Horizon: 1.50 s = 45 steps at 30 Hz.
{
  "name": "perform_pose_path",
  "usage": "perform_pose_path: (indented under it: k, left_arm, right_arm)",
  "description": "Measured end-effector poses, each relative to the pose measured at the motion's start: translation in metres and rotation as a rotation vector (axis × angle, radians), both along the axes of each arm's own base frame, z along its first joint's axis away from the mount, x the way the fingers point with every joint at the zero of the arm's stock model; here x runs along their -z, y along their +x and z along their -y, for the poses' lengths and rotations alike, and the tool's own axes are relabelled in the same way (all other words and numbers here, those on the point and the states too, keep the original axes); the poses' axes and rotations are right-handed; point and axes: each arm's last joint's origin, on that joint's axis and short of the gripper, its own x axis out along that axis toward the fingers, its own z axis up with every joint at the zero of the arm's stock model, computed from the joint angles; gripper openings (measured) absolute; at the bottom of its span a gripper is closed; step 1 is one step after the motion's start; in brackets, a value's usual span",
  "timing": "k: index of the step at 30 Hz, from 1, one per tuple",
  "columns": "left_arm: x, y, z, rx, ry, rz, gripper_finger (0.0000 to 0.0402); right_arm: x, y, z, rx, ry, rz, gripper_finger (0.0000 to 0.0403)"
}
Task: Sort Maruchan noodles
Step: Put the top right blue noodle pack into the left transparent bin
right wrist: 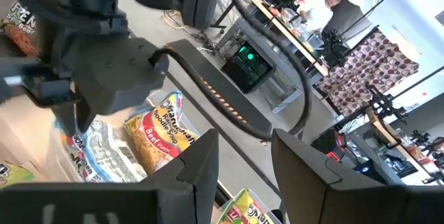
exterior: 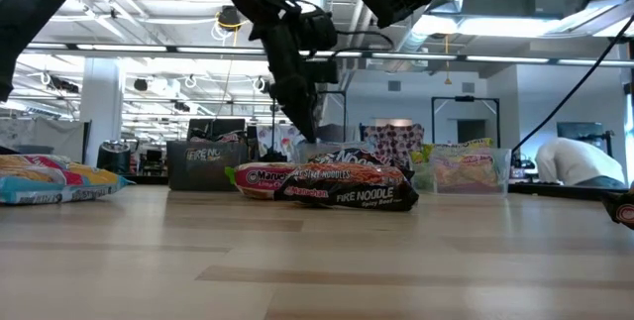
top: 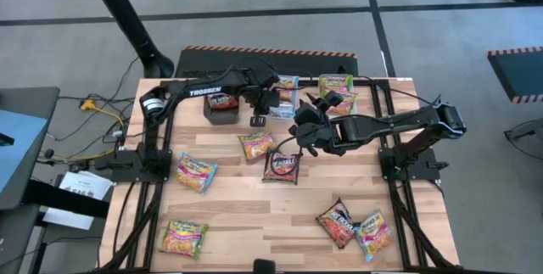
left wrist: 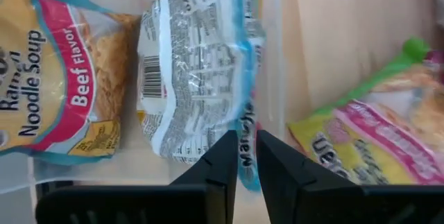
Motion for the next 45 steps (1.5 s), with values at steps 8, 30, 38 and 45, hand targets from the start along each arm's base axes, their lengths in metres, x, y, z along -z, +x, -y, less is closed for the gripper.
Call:
perform_pose_path:
  k: [8, 30, 38, 45]
  left_arm:
    - [0.026, 0.008, -0.012, -0.063, 0.074, -0.050, 0.0046]
    - [0.010, 0.017, -0.033, -0.189, 0.212, 0.123, 0.0045]
    - [0.004, 0.012, -0.054, -0.307, 0.265, 0.186, 0.0045]
    - [0.001, 0.005, -0.070, -0.405, 0.192, 0.279, 0.0045]
  right_arm:
    - [0.000, 0.000, -0.002, -0.005, -0.001, -0.004, 0.0157]
    - [0.002, -0.001, -0.002, -0.001, 0.006, -0.006, 0.0157]
    - [0.002, -0.001, -0.002, -0.002, 0.007, -0.006, 0.0157]
    - [0.002, -0.001, -0.002, -0.002, 0.007, -0.006, 0.0157]
